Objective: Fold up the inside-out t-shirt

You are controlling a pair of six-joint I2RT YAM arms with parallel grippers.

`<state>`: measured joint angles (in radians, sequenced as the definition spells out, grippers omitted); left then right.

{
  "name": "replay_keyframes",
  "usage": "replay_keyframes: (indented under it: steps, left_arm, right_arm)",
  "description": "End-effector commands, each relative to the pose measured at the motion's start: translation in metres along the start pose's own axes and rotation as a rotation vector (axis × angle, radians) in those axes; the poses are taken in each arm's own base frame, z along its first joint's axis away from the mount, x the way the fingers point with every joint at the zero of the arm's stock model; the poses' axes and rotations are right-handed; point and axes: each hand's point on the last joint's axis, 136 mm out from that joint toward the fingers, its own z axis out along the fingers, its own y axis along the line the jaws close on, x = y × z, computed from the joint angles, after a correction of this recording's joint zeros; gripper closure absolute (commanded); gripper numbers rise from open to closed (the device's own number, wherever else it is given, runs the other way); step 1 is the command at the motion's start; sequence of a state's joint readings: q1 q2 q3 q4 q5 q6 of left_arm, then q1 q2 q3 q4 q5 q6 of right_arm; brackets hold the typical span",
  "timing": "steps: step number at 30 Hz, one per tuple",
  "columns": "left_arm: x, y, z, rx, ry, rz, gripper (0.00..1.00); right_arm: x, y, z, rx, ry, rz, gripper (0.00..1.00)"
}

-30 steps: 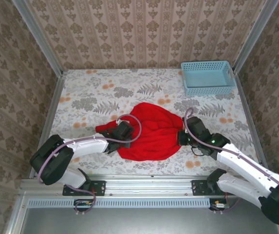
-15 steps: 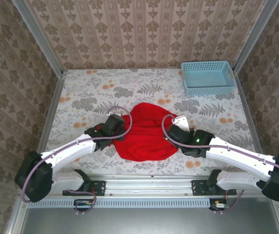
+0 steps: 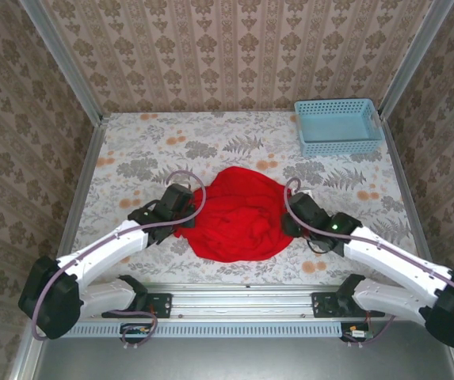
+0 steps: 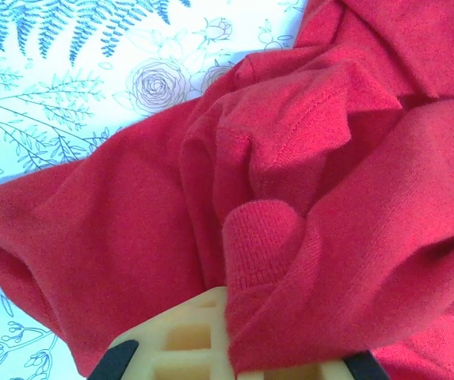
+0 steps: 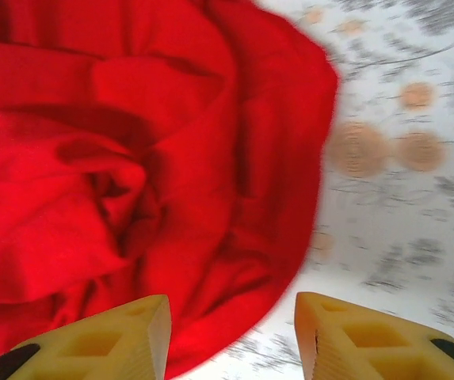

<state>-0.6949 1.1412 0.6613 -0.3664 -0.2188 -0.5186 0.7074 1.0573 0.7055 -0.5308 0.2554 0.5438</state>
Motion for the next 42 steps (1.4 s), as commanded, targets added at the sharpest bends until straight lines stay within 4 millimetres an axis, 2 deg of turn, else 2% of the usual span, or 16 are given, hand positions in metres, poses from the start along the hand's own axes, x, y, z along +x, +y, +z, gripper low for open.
replay_keyframes:
  steps: [1, 4, 10, 11, 14, 16, 18, 21, 23, 24, 28, 31, 36, 39, 40, 42]
  left_arm:
    - [0.011, 0.002, 0.005, -0.001, 0.034, 0.026, 1.0]
    - [0.013, 0.004, 0.005, -0.005, 0.037, 0.024, 1.0]
    - [0.015, 0.003, 0.006, 0.003, 0.036, 0.02, 1.0]
    - [0.015, 0.003, 0.005, 0.003, 0.034, 0.02, 1.0]
    - [0.014, 0.004, 0.005, -0.001, 0.032, 0.025, 1.0]
    - [0.013, 0.004, 0.004, -0.004, 0.031, 0.026, 1.0]
    - [0.011, 0.004, 0.002, -0.006, 0.027, 0.029, 1.0]
    - [0.001, 0.006, -0.005, -0.019, 0.005, 0.038, 1.0]
    - [-0.009, 0.006, -0.012, -0.023, -0.018, 0.044, 1.0]
    - [-0.016, 0.005, -0.016, -0.023, -0.03, 0.045, 1.0]
    - [-0.037, -0.011, -0.028, 0.035, -0.067, 0.041, 1.0]
    - [-0.044, -0.024, -0.03, 0.09, -0.081, 0.028, 1.0]
    - [-0.03, -0.032, -0.01, 0.11, -0.016, 0.019, 1.0]
    - [-0.017, -0.034, 0.002, 0.108, 0.042, 0.031, 1.0]
    - [-0.013, -0.032, 0.005, 0.099, 0.057, 0.036, 1.0]
    - [-0.008, -0.028, 0.009, 0.081, 0.067, 0.044, 1.0]
  right_arm:
    - [-0.019, 0.047, 0.019, -0.223, -0.003, 0.016, 0.51]
    - [-0.021, 0.059, 0.039, -0.255, 0.04, 0.031, 0.5]
    - [-0.018, 0.054, 0.079, -0.145, 0.125, 0.001, 0.52]
    - [-0.019, 0.057, 0.081, -0.151, 0.122, -0.003, 0.54]
    - [-0.029, 0.067, 0.08, -0.177, 0.105, -0.037, 0.79]
    - [-0.036, 0.059, 0.077, -0.098, 0.086, -0.08, 0.89]
    - [-0.043, 0.048, 0.07, -0.011, 0.064, -0.114, 0.99]
    - [-0.056, 0.032, 0.047, 0.097, 0.002, -0.17, 1.0]
    - [-0.067, 0.02, 0.023, 0.216, -0.052, -0.254, 1.0]
    - [-0.079, 0.011, 0.0, 0.292, -0.111, -0.289, 1.0]
    - [-0.094, 0.011, -0.052, 0.415, -0.233, -0.439, 1.0]
    - [-0.081, 0.019, -0.056, 0.393, -0.238, -0.466, 1.0]
    - [-0.027, 0.035, -0.01, 0.297, -0.102, -0.481, 0.99]
    - [0.014, 0.076, 0.013, 0.075, 0.005, -0.519, 0.86]
    - [0.023, 0.094, 0.015, -0.026, 0.021, -0.512, 0.81]
    - [0.035, 0.117, 0.011, -0.177, 0.041, -0.485, 0.74]
